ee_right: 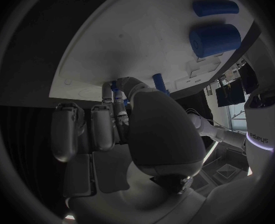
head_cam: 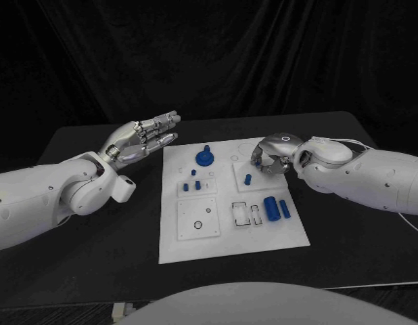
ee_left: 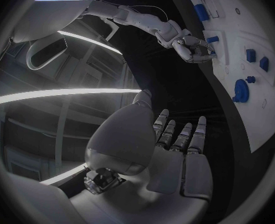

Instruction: Assemble the parts on the task board

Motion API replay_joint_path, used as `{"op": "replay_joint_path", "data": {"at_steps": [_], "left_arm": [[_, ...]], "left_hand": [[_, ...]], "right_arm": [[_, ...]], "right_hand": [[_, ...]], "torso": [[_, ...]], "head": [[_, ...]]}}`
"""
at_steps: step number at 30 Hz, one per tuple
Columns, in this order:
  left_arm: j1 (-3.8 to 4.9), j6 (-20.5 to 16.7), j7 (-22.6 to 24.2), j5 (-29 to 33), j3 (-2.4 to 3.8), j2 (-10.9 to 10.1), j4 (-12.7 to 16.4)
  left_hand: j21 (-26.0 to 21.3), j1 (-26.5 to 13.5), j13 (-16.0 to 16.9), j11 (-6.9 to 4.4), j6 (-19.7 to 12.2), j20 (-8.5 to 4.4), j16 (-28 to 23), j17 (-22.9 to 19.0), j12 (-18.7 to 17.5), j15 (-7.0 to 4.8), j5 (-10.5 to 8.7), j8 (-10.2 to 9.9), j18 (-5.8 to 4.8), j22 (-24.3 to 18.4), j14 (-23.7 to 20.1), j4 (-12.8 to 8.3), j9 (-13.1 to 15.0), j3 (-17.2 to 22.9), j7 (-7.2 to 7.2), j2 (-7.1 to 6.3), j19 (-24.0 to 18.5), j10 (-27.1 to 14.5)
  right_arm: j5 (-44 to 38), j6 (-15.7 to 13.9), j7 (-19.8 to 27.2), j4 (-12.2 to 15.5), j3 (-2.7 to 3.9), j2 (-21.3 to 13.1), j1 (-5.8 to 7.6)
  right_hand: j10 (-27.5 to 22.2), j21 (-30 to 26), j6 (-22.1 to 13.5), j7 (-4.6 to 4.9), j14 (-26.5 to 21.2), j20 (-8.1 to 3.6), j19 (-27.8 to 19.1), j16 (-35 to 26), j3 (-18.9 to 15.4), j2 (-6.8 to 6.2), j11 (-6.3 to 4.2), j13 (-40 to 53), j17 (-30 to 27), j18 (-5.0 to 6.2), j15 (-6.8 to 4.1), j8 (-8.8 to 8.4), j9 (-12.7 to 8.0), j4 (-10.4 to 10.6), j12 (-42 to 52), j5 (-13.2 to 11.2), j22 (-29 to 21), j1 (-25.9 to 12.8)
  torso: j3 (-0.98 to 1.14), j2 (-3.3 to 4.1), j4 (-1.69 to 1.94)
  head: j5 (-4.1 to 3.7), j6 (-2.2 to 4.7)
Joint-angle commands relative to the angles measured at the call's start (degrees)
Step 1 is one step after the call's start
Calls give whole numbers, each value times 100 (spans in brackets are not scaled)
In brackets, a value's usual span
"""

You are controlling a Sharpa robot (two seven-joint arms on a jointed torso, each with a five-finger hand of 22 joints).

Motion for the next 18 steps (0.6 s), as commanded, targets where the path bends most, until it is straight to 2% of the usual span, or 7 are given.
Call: {"op": "replay_joint_path", "data": {"at_steps": [1,7,14,18], "left_arm": [[-14,86,373,58,6,20,-6],[-25,106,357,58,6,32,-15],[-36,121,339,58,6,39,-44],[-40,132,325,58,6,47,-56]], "left_hand": [[18,88,-5,38,47,7,39,7,36,52,32,9,-49,-4,16,8,8,-22,-4,10,40,10],[18,144,-4,54,105,7,67,11,52,70,73,17,-44,-20,38,0,14,-2,23,43,41,9],[18,154,-4,57,111,8,67,10,55,70,83,17,-44,-25,38,0,14,3,26,52,40,9],[18,201,-4,64,144,8,73,10,60,68,117,21,-43,-31,40,-11,18,19,41,68,42,4]], "right_arm": [[-48,-50,-53,-1,-6,-10,-29],[-48,-240,-29,12,-6,-25,-29],[-48,-424,13,64,-5,-75,-25],[-48,-428,-31,145,-5,-132,-7]], "right_hand": [[56,-7,63,30,76,-6,129,-14,58,24,-24,17,-7,88,-21,48,38,-29,67,24,1148,45],[137,13,152,118,77,-20,142,-29,120,99,-39,40,-38,82,-35,127,130,-111,154,-13,1155,66],[196,40,192,126,86,-24,156,-28,133,114,-40,47,-36,75,-35,165,180,-154,198,-33,1165,66],[220,25,208,123,86,-25,150,-37,128,115,-44,45,-54,78,-37,184,210,-165,213,-90,1160,42]], "torso": [[0,1,2],[0,1,2],[0,1,2],[0,1,2]], "head": [[2,0],[3,0],[3,0],[-9,0]]}}
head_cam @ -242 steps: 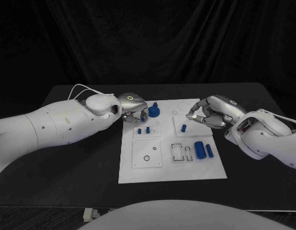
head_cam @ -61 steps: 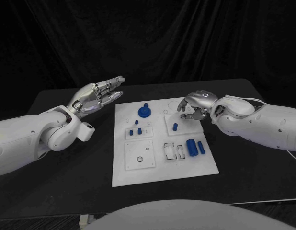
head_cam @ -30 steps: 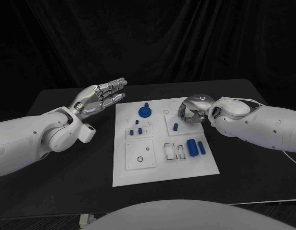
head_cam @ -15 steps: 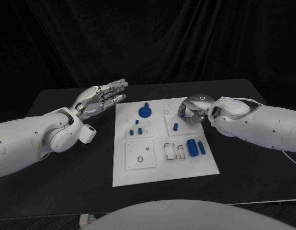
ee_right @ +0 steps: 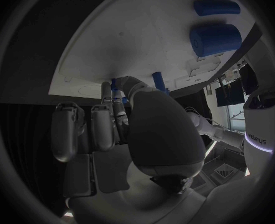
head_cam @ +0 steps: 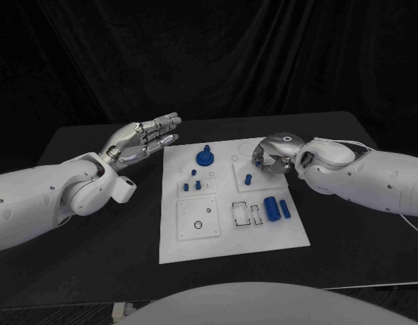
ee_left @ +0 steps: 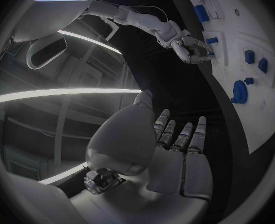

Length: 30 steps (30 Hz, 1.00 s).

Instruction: Assemble the parts on the task board

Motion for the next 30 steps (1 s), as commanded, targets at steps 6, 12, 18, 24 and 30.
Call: {"op": "replay_joint_path", "data": {"at_steps": [6,12,18,24,30], "left_arm": [[-20,78,321,57,7,46,-21],[-29,68,330,57,7,67,-35],[-35,19,337,57,7,77,-54],[-42,-9,332,57,7,78,-63],[-45,-39,313,57,7,60,-76]], "left_hand": [[16,179,-5,61,114,10,-12,-8,46,-35,70,27,-53,-40,-55,-24,11,41,27,3,37,-27],[12,219,-4,79,123,10,-111,-28,70,-221,77,21,-69,-96,-168,0,9,29,40,7,27,-38],[-11,222,-3,104,122,-21,-196,-47,98,-396,77,19,-38,-216,-260,9,8,-3,55,6,-50,-44],[-14,214,-3,129,120,-57,-238,-57,114,-529,81,19,5,-259,-299,13,7,-23,68,10,-85,-46],[-13,210,-2,130,123,-59,-234,-56,122,-542,82,19,12,-257,-300,16,8,-25,66,16,-87,-44]], "right_arm": [[-43,-107,-167,193,4,-130,134],[-42,-32,-229,346,4,-206,337],[-42,80,-350,631,4,-315,549],[-42,98,-438,1062,4,-443,775],[-42,202,-485,1640,5,-475,937]], "right_hand": [[54,1,62,-15,84,-25,149,-45,-1,64,-1,-10,-31,77,-36,63,60,-43,31,-139,1161,-43],[56,-10,76,-16,80,-25,144,-53,1,68,0,-13,-48,80,-35,74,72,-51,32,-149,1158,-41],[79,-16,88,-21,76,-24,140,-61,-9,67,-5,-19,-61,81,-36,88,100,-56,42,-216,1156,-68],[146,-16,105,-25,79,-29,141,-61,1,70,-18,-25,-60,80,-45,103,130,-87,64,-234,1158,-55],[149,-15,101,-23,82,-30,141,-57,-2,62,-17,-28,-51,80,-46,101,132,-90,63,-237,1158,-58]], "torso": [[0,0,0],[-1,-2,-1],[1,0,0],[0,0,0],[-2,-2,-2]], "head": [[-25,0],[-32,0],[-11,0],[52,0],[224,0]]}}
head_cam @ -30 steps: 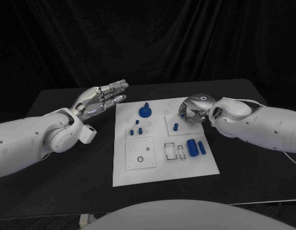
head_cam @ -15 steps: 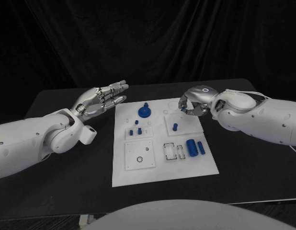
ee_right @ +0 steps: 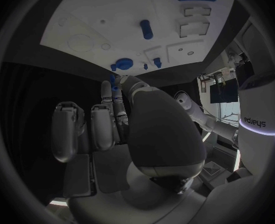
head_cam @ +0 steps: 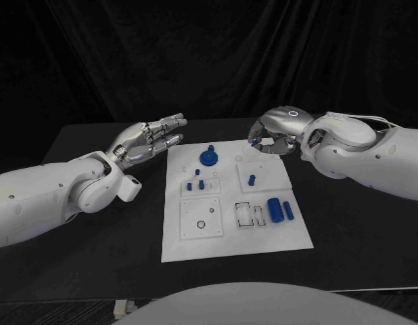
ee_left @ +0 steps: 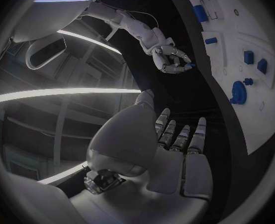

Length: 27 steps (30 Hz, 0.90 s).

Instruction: Assemble the parts on the task board

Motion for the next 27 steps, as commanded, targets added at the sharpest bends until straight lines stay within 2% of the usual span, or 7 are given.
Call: {"op": "replay_joint_path", "data": {"at_steps": [1,9,12,17,18,22,27], "left_arm": [[-10,-47,304,54,6,-2,-11],[-11,-81,291,54,6,-55,22],[-11,-110,347,54,6,-104,78],[-11,-267,471,54,6,-192,181],[-11,-303,490,54,6,-208,195],[-12,-438,558,189,6,-267,239],[-12,-547,619,556,6,-298,267]], "left_hand": [[-13,28,-1,28,5,-5,-32,-7,34,-50,37,18,13,-8,-13,10,1,-18,15,19,-36,0],[-9,-3,0,19,1,19,-24,-5,48,-54,33,18,18,-7,-12,23,1,-29,9,37,-35,5],[2,-393,2,23,11,42,-4,-3,84,-29,-77,20,27,-34,-8,45,2,-179,5,165,-36,13],[5,-1036,3,-20,-185,32,-18,-9,125,-47,-743,-4,50,-95,-19,36,-18,-499,-78,241,-55,33],[4,-1142,4,-197,-372,20,-30,-11,140,-41,-850,-22,72,-114,-26,35,-37,-553,-187,256,-66,51],[-132,-1167,-5,-285,-764,18,-111,-30,82,-184,-889,-51,77,-1072,-64,26,-67,-596,-354,251,-418,15],[-142,-1135,-12,-289,-800,16,-162,-41,32,-207,-810,-52,76,-1211,-86,25,-68,-600,-383,240,-482,-24]], "right_arm": [[-39,170,-191,309,2,33,50],[-41,660,-222,808,2,322,-2],[-125,773,-226,843,2,469,-89],[-368,836,-204,850,1,652,-259],[-394,841,-205,849,1,676,-287],[-460,858,-222,851,1,763,-397],[-487,889,-236,857,1,832,-493]], "right_hand": [[52,-19,17,10,81,-31,140,-20,-1,30,1,4,0,81,-46,7,8,-31,17,-45,1153,-29],[57,-58,-73,32,73,-30,123,-38,28,36,14,-26,-38,89,-38,-47,16,-61,-7,-121,1141,-35],[22,-93,-97,39,62,-25,106,-53,40,44,25,-41,-66,97,-31,-62,20,-70,-30,-152,1129,-38],[-6,-120,-104,42,53,-21,93,-65,46,46,33,-50,-91,103,-23,-68,26,-76,-46,-166,1121,-43],[-8,-121,-104,43,53,-20,93,-63,47,46,34,-51,-87,103,-23,-68,27,-77,-47,-167,1121,-43],[-10,-122,-105,43,51,-20,92,-67,48,46,34,-52,-94,104,-23,-68,27,-79,-48,-168,1120,-41],[-16,-133,-111,47,49,-18,87,-68,53,47,37,-54,-95,106,-20,-72,29,-87,-51,-171,1117,-36]], "torso": [[-2,-1,-2],[-2,-1,-1],[-3,3,3],[-3,1,1],[-4,0,1],[-4,-1,1],[-5,2,5]], "head": [[117,0],[281,0],[377,0],[527,0],[540,0],[646,0],[747,0]]}}
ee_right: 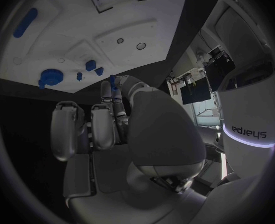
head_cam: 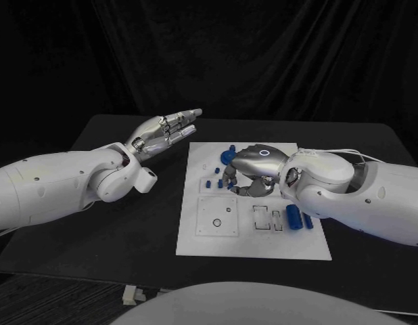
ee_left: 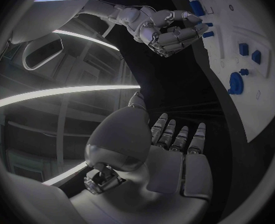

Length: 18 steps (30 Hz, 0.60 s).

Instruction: Assemble the parts on the task board

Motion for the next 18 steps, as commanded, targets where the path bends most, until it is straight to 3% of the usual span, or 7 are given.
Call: {"op": "replay_joint_path", "data": {"at_steps": [1,6,8,9,11,13,18], "left_arm": [[-9,-276,635,486,6,-11,36],[-9,-309,694,619,6,-38,75],[-9,-252,719,642,6,-47,86],[-9,-218,732,652,6,-52,93],[-9,-170,749,665,6,-59,107],[-9,-138,765,674,6,-64,121],[-9,-58,766,683,6,-67,143]], "left_hand": [[-18,-3,-9,-25,-29,6,-26,-9,-40,-7,52,-15,78,-27,-9,10,-4,-32,-5,-19,-39,-31],[-18,2,-9,-39,-18,19,-36,-11,-45,-37,48,-13,78,-46,-12,10,-2,-37,-1,-32,-45,-37],[-19,-22,-9,-193,1,24,-52,-15,-53,-168,-52,-12,84,-83,-14,13,-1,-72,-66,-84,-56,-30],[-26,26,-16,-348,27,16,-148,-39,-98,-302,-262,-12,96,-151,-37,12,0,-94,-204,-204,-78,-18],[-33,-37,-22,-439,10,-6,-210,-56,-165,-303,-454,-13,124,-221,-55,14,-1,-104,-275,-230,-97,-15],[-33,-96,-27,-435,-6,-14,-210,-56,-224,-287,-507,-13,150,-242,-55,13,-1,-106,-271,-225,-103,-28],[-32,-25,-27,-363,-15,-13,-210,-56,-262,-295,-407,-14,201,-258,-55,5,-2,-56,-199,-228,-105,-28]], "right_arm": [[-188,135,-127,13,5,33,-56],[-229,174,-150,-5,4,73,-133],[-285,192,-158,-10,4,78,-158],[-312,201,-161,-14,4,81,-171],[-345,214,-166,-15,4,84,-194],[-368,226,-171,-12,4,85,-214],[-392,341,-206,6,4,76,-246]], "right_hand": [[-26,-40,-44,18,44,-16,84,-31,-5,26,8,-7,-23,107,-18,-36,5,-31,-23,-43,1117,-6],[-30,-54,-54,22,40,-14,77,-36,-3,25,12,-9,-33,111,-15,-43,6,-35,-25,-49,1112,-8],[-41,-66,-66,26,32,-11,70,-45,-4,22,18,-13,-51,113,-11,-50,7,-35,-31,-56,1108,-17],[-44,-73,-72,27,28,-9,67,-51,-5,20,19,-15,-61,115,-9,-54,7,-34,-33,-62,1106,-24],[-44,-73,-72,27,28,-9,67,-51,-5,20,19,-15,-61,115,-9,-54,7,-34,-33,-62,1106,-24],[-46,-80,-81,28,24,-6,63,-53,-5,21,20,-17,-65,116,-6,-60,8,-32,-34,-70,1104,-33],[-48,-87,-95,26,16,-4,59,-63,1,22,16,-19,-86,118,-6,-69,8,-40,-35,-76,1102,-29]], "torso": [[-1,0,-1],[-3,-2,-7],[-4,-4,-6],[-4,-3,-4],[-5,-3,-2],[-5,-4,2],[-10,-3,2]], "head": [[87,0],[138,0],[151,0],[153,0],[156,0],[155,0],[174,0]]}}
